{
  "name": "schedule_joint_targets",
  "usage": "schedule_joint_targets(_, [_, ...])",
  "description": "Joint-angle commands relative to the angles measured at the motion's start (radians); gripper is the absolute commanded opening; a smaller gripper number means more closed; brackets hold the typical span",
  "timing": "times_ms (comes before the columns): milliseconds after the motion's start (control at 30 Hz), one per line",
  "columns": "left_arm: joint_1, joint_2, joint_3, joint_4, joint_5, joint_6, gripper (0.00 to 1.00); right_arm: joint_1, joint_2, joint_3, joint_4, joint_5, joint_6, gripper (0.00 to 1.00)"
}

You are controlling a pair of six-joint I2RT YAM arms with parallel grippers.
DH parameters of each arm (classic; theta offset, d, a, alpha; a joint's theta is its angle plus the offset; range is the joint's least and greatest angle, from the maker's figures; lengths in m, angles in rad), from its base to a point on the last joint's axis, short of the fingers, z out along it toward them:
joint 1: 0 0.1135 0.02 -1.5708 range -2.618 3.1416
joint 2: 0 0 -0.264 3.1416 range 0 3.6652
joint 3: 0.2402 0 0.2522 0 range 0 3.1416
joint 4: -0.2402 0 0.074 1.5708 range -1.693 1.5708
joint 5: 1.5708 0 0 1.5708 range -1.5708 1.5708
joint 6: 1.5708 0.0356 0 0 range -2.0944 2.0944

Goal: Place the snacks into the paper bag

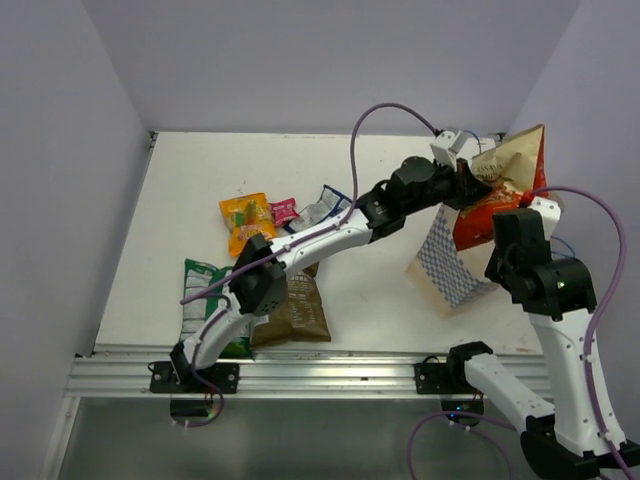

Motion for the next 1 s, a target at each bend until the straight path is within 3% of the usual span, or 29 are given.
schedule_joint_targets(0, [-0.028,-0.078,-0.057,-0.042,-0.001,0.140,0.21,0.001,0.013,-0.014,-0.041,-0.039,-0.028,0.00])
schedule_joint_targets(33, [-0.028,-0.107,-0.076,-0.070,-0.004,0.156,0.42,0.001,0.014,-0.014,-0.039,-0.040,-0.033,0.00])
schedule_joint_targets(67, [-0.028,-0.124,-0.115,-0.079,-0.006,0.171,0.85,0.001,0.016,-0.015,-0.036,-0.042,-0.033,0.00])
schedule_joint_targets(100, [-0.029,-0.138,-0.132,-0.082,-0.011,0.196,1.00,0.001,0.017,-0.014,-0.032,-0.045,-0.034,0.00])
schedule_joint_targets(367, [-0.035,-0.256,-0.140,-0.145,-0.106,0.260,1.00,0.001,0.027,-0.030,-0.002,-0.062,-0.043,0.00])
schedule_joint_targets(600, [-0.037,-0.293,-0.116,-0.315,-0.175,0.284,1.00,0.001,0.045,-0.033,0.027,-0.080,-0.053,0.00])
schedule_joint_targets(667, [-0.043,-0.342,-0.166,-0.331,-0.192,0.274,1.00,0.001,0.054,-0.037,0.040,-0.097,-0.062,0.00])
schedule_joint_targets(833, [-0.046,-0.566,-0.403,-0.346,-0.486,0.310,1.00,0.003,0.068,-0.047,0.088,-0.140,-0.082,0.00])
schedule_joint_targets(967, [0.090,-0.688,-0.657,-0.466,-0.551,0.186,1.00,0.003,0.071,-0.063,0.134,-0.223,-0.103,0.00])
